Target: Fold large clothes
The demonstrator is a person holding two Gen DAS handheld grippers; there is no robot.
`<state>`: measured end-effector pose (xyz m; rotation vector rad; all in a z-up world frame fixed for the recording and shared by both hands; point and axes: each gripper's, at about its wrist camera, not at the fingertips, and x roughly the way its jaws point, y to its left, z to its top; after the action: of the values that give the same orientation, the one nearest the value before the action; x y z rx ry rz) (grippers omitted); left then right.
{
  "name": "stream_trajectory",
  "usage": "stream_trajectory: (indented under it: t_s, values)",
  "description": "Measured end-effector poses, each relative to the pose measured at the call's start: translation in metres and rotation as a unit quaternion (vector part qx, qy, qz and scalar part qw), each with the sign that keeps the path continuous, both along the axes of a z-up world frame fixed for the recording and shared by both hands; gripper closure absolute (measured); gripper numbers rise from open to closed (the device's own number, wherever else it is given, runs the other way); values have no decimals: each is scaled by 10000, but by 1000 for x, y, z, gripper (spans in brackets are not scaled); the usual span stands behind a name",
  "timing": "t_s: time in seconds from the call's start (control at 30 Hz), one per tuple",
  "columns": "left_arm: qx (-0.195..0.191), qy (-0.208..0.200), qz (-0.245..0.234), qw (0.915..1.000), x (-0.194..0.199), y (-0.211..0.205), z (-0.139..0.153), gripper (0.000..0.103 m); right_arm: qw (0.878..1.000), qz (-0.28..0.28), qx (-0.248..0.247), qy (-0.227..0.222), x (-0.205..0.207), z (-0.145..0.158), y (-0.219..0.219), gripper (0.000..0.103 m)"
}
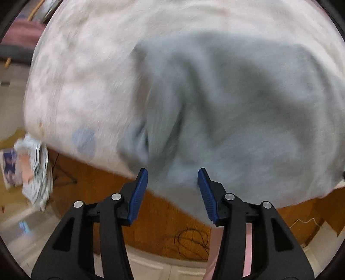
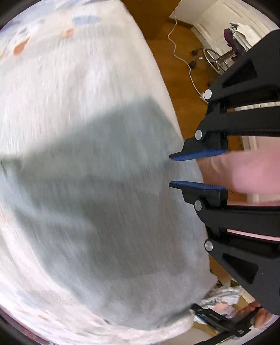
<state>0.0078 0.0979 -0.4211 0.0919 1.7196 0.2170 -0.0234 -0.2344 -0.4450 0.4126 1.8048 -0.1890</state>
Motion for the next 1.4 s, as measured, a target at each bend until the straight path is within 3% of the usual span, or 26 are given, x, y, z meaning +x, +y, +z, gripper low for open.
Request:
stream_trajectory:
  t_s: [0.03, 0.07, 0.1, 0.13, 0.17, 0.2, 0.3, 0.37, 0.47, 0.53, 0.6, 0.67, 0.7, 0.77, 0.87, 0.93, 1.0, 1.03, 1.07, 1.1, 1.13, 1.17, 1.2, 1.23, 1.3, 1.4]
  values:
    - [-1, 156, 202, 9997, -6, 8, -18, 52, 9999, -109, -25, 68, 0, -13, -4, 84]
    - [-161, 243, 516, 9982, -10, 17, -37, 42, 9994, -263, -6, 213, -8, -36, -14, 83]
    - [-90, 94, 806, 9967, -10, 22, -39, 29, 9985, -433, 154, 285, -17, -57, -23, 80]
    - [-128, 209, 933, 9953, -11, 28, -40, 28, 9979, -527, 185, 335, -17, -55, -13, 80]
    - [-455, 373, 1131, 9918, -8, 30, -39, 46, 9968, -556, 171, 542, -15, -52, -14, 80]
    - [-779, 358, 1251, 9884, -6, 27, -27, 52, 9968, -576, 199, 525, -13, -42, -14, 79]
    - [-443, -77, 658, 9968, 10, 16, 11, 58, 9985, -381, 307, -248, -1, 2, -14, 79]
    - [-619, -376, 566, 9958, 29, 5, 29, 66, 9976, -288, 249, -579, 7, 24, -34, 79]
    - [-677, -452, 675, 9944, 62, -6, 19, 74, 9948, -458, 366, -835, 31, 27, -43, 81]
    - [-699, -302, 736, 9944, 83, -18, -4, 80, 9957, -361, 271, -807, 44, 7, -49, 81]
    - [-603, -34, 806, 9949, 102, -27, -45, 78, 9975, -331, 231, -582, 77, -22, -50, 81]
    - [-585, -13, 859, 9946, 109, -44, -50, 78, 9969, -517, 342, -475, 85, -41, -56, 81]
    - [-525, 241, 838, 9948, 116, -54, -49, 80, 9973, -586, 324, -298, 86, -40, -58, 81]
    - [-630, 365, 706, 9948, 126, -62, -34, 83, 9983, -507, 242, -168, 79, -26, -53, 81]
    - [-671, 46, 210, 9975, 143, -94, 6, 83, 9979, -190, 238, -567, 74, 15, -46, 83]
    - [-818, -198, 287, 9960, 155, -105, 16, 82, 9956, -273, 403, -805, 72, 34, -48, 84]
    - [-794, -93, 473, 9957, 165, -111, -3, 82, 9948, -376, 412, -851, 83, 36, -49, 84]
    - [-668, 101, 493, 9965, 172, -118, -27, 83, 9958, -320, 332, -785, 85, 24, -50, 86]
    - [-689, 361, 554, 9954, 177, -126, -55, 84, 9981, -197, 164, -554, 93, 4, -48, 86]
    - [-629, 327, 570, 9959, 186, -134, -63, 83, 9990, -213, 200, -333, 116, -4, -40, 86]
    - [-451, 457, 473, 9968, 196, -149, -63, 84, 9978, -526, 322, -259, 124, -20, -49, 86]
    - [-269, 620, 292, 9973, 204, -163, -58, 85, 9961, -809, 333, -90, 123, -18, -54, 86]
    - [-217, 520, 155, 9983, 206, -167, -48, 85, 9955, -898, 284, -64, 124, -7, -55, 85]
    - [-254, 164, 16, 9995, 209, -178, -27, 85, 9961, -807, 248, -266, 128, 10, -55, 88]
    - [-680, -167, 45, 9975, 205, -184, 1, 85, 9939, -393, 340, -970, 126, 57, -37, 88]
    - [-1655, -357, 263, 9852, 212, -225, 14, 84, 9814, -239, 1485, -1190, 125, 71, 5, 87]
